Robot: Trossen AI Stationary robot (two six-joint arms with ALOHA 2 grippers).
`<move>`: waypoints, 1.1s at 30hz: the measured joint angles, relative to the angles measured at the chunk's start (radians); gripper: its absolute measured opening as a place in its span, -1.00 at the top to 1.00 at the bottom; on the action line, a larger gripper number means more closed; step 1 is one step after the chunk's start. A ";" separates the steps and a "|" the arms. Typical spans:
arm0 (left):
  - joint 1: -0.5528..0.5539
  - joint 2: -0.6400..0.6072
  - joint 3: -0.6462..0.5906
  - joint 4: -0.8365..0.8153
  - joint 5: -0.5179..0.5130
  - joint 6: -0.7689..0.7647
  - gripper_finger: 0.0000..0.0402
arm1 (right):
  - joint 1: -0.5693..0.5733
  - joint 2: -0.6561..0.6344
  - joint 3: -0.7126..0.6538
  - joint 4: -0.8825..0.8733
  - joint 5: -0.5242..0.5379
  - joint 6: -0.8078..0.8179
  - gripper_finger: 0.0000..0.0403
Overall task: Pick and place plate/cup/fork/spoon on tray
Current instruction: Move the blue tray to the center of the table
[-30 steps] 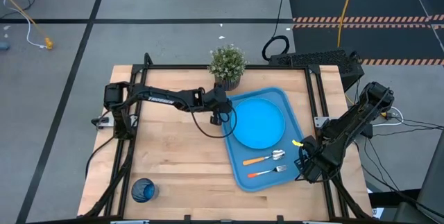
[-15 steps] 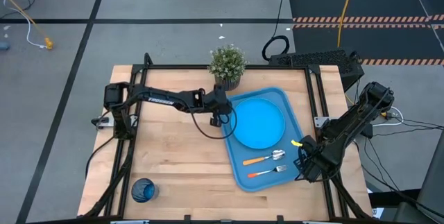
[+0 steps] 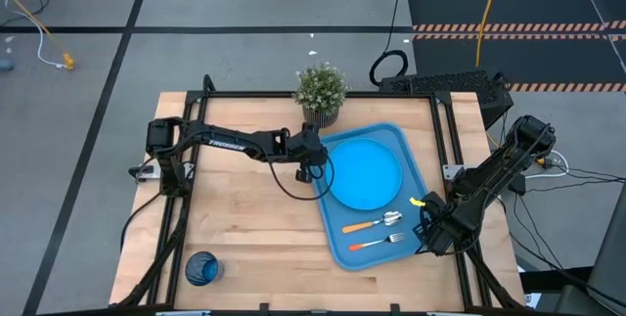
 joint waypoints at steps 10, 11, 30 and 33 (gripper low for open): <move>0.000 0.000 0.000 -0.010 0.000 -0.031 0.85 | 0.000 0.001 -0.002 0.002 -0.002 -0.020 0.28; 0.000 0.000 0.000 -0.010 0.000 -0.031 0.85 | 0.000 0.001 -0.002 0.001 -0.003 -0.020 0.31; -0.006 0.000 0.000 -0.025 0.010 -0.060 0.85 | 0.000 0.001 -0.002 0.004 -0.004 -0.039 0.49; -0.012 0.000 0.000 -0.025 0.011 -0.060 0.85 | 0.000 0.001 -0.001 0.004 -0.004 -0.054 0.49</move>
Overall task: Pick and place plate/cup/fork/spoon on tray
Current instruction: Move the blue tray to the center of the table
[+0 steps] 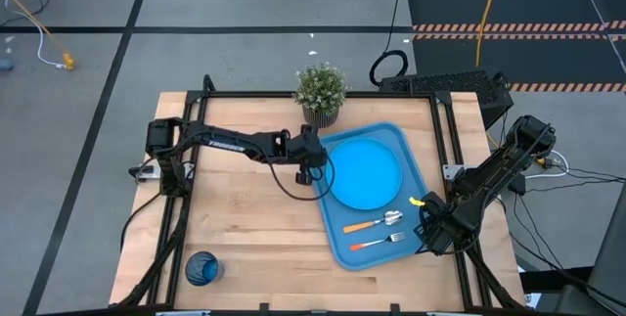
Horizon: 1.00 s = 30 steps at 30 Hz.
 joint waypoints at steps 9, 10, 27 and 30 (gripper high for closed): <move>-0.007 0.000 0.000 -0.006 0.000 0.003 0.85 | 0.000 0.000 0.000 0.001 0.001 -0.064 0.49; -0.007 0.000 0.000 -0.006 0.000 0.003 0.85 | 0.000 0.000 0.000 0.001 0.001 -0.071 0.49; -0.006 0.000 0.000 -0.009 0.000 0.003 0.85 | 0.000 0.000 0.000 0.013 0.005 -0.164 0.49; -0.006 0.000 0.000 -0.015 0.000 0.004 0.85 | 0.000 0.000 0.000 0.015 0.005 -0.180 0.49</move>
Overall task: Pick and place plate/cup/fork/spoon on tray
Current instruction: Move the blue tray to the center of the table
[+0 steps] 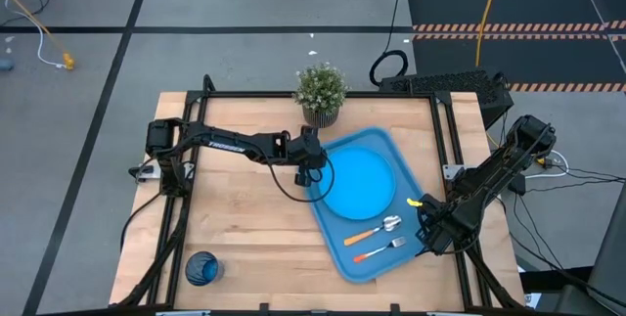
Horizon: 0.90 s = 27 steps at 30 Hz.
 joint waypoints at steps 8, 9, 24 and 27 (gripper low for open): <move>0.000 0.000 0.000 0.001 0.060 -0.039 0.85 | 0.000 0.000 0.000 0.020 0.000 -0.080 0.49; 0.000 0.000 0.000 0.001 0.068 -0.042 0.85 | 0.000 0.000 0.000 0.021 0.001 -0.086 0.49; 0.000 -0.002 0.000 0.154 0.236 -0.088 0.85 | 0.000 0.000 0.000 0.027 0.026 -0.158 0.49; 0.000 -0.002 0.000 0.187 0.268 -0.110 0.85 | 0.000 0.000 0.000 0.028 0.030 -0.176 0.49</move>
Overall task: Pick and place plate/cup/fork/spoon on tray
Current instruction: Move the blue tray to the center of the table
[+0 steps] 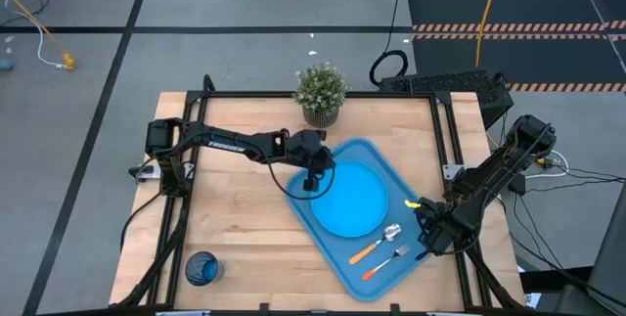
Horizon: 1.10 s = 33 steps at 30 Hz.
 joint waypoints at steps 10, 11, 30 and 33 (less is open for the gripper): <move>0.001 -0.011 0.000 0.111 0.080 -0.047 0.85 | -0.061 0.002 0.010 -0.010 0.019 -0.115 0.49; 0.001 -0.018 0.000 0.116 0.080 -0.049 0.85 | -0.072 0.002 0.012 -0.011 0.021 -0.130 0.49; 0.002 -0.133 0.000 0.104 0.273 -0.062 0.85 | -0.274 0.000 0.017 -0.008 0.025 -0.349 0.60; 0.002 -0.133 0.000 0.099 0.281 -0.065 0.85 | -0.303 0.000 0.017 -0.009 0.043 -0.392 0.60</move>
